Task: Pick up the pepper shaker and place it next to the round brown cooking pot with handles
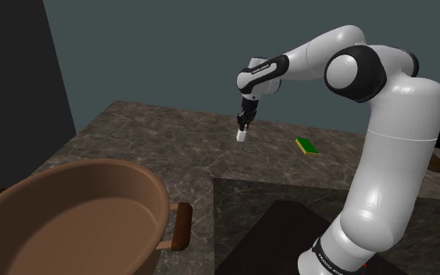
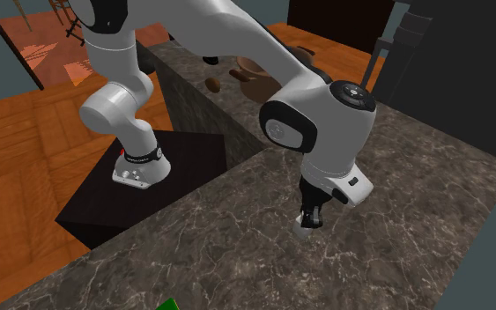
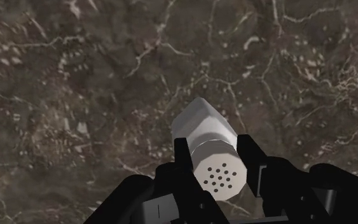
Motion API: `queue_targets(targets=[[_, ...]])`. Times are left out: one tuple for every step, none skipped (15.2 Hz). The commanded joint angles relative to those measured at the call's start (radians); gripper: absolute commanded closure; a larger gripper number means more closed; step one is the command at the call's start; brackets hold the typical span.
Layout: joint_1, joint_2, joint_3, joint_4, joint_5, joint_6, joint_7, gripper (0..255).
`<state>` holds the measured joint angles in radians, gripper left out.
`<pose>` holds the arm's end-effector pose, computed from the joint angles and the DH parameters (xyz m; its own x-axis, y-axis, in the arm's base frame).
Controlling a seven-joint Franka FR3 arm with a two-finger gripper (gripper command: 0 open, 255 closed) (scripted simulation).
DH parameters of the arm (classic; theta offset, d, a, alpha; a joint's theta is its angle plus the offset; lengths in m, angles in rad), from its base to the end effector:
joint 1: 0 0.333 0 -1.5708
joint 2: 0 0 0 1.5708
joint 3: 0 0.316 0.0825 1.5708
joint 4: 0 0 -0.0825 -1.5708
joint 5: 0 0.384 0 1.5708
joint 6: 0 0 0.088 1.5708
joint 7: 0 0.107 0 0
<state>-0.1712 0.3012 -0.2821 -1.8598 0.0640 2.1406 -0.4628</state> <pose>0.5656 -0.2613 0.3631 0.9997 -0.0138 -0.0194 -0.0133 -0.9997 0.0228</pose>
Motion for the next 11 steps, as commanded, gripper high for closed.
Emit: queue_targets(targets=[[0.000, 0.000, 0.000, 0.000, 0.000, 0.000, 0.000, 255], [0.000, 0.000, 0.000, 0.000, 0.000, 0.000, 0.000, 255], [0.000, 0.000, 0.000, 0.000, 0.000, 0.000, 0.000, 255], [0.000, 0.000, 0.000, 0.000, 0.000, 0.000, 0.000, 255], [0.000, 0.000, 0.000, 0.000, 0.000, 0.000, 0.000, 255], [0.000, 0.000, 0.000, 0.000, 0.000, 0.000, 0.000, 255], [0.000, 0.000, 0.000, 0.000, 0.000, 0.000, 0.000, 255], [0.001, -0.006, -0.001, 0.005, -0.002, -0.011, 0.001, 255], [0.001, -0.012, -0.001, 0.011, -0.004, -0.023, 0.002, 255], [0.002, -0.017, -0.002, 0.018, -0.006, -0.035, 0.003, 255], [0.002, -0.023, -0.003, 0.024, -0.008, -0.047, 0.004, 255]])
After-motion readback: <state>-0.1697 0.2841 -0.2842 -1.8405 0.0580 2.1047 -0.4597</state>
